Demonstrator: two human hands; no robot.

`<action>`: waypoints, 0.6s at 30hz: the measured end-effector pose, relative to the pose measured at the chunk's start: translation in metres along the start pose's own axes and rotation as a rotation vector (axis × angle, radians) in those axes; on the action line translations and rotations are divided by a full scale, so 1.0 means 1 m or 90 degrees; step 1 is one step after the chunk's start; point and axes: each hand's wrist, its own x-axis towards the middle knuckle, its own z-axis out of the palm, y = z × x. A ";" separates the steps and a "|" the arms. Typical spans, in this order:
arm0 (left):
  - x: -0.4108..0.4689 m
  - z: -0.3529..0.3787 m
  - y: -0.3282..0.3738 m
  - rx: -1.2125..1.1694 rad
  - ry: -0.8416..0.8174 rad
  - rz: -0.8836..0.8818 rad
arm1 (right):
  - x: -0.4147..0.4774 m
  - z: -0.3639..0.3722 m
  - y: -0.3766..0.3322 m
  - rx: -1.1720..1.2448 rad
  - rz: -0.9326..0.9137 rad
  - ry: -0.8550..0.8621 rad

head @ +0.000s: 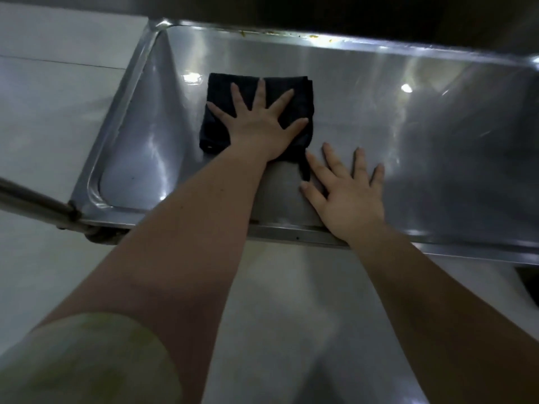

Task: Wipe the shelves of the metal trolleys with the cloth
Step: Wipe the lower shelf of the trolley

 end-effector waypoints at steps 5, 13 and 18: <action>-0.001 -0.014 -0.084 0.016 0.019 -0.094 | 0.001 0.001 -0.002 0.010 -0.007 0.001; -0.039 -0.016 -0.133 0.013 -0.009 -0.115 | 0.001 0.002 -0.007 -0.010 -0.007 0.004; -0.117 -0.005 -0.121 0.025 -0.067 -0.083 | -0.001 0.000 -0.005 -0.004 -0.002 -0.008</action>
